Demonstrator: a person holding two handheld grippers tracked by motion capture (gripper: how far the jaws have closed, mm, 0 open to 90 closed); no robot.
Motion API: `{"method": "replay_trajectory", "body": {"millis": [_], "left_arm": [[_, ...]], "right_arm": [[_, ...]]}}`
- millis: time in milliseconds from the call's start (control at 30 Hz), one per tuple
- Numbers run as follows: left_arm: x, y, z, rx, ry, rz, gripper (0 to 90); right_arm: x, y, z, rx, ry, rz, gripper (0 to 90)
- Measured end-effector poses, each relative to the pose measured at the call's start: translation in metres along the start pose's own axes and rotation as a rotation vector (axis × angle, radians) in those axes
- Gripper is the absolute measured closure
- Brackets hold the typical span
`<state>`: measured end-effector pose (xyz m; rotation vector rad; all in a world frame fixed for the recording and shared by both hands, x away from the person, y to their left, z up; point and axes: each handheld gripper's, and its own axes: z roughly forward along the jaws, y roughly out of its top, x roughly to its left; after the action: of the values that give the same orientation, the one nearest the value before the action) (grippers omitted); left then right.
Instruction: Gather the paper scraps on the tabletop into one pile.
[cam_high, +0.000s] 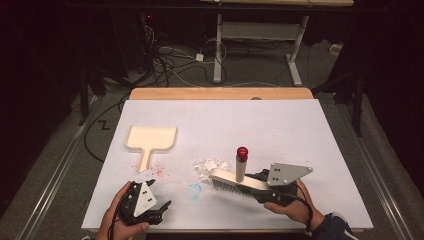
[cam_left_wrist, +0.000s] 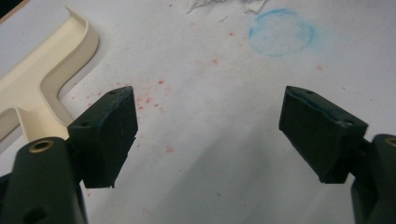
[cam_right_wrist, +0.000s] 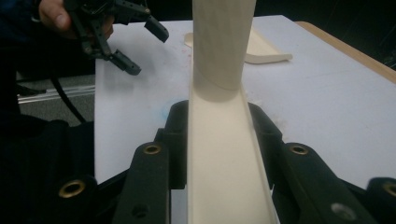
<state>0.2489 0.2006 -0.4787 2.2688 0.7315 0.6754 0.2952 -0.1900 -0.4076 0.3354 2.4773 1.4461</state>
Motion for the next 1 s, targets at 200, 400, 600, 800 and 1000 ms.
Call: {"method": "replay_trajectory", "body": {"millis": [200, 400, 600, 800, 1000], "left_arm": [[0.000, 0.001, 0.000, 0.003, 0.000, 0.008, 18.5], [-0.001, 0.002, 0.001, 0.005, -0.006, 0.011, 18.5], [-0.002, 0.001, 0.004, 0.017, -0.012, 0.018, 18.5], [-0.002, 0.002, 0.004, 0.016, -0.010, 0.020, 18.4], [-0.003, 0.001, 0.003, 0.016, -0.005, 0.018, 18.3]], "right_arm": [[0.004, -0.010, -0.020, 0.032, -0.017, 0.020, 67.9], [0.006, -0.021, -0.017, 0.106, -0.003, 0.020, 67.9], [0.001, -0.021, -0.002, 0.128, 0.001, 0.009, 68.0], [-0.008, -0.018, 0.010, 0.113, -0.027, 0.021, 68.0], [-0.009, -0.015, -0.001, 0.090, -0.068, 0.021, 67.9]]}}
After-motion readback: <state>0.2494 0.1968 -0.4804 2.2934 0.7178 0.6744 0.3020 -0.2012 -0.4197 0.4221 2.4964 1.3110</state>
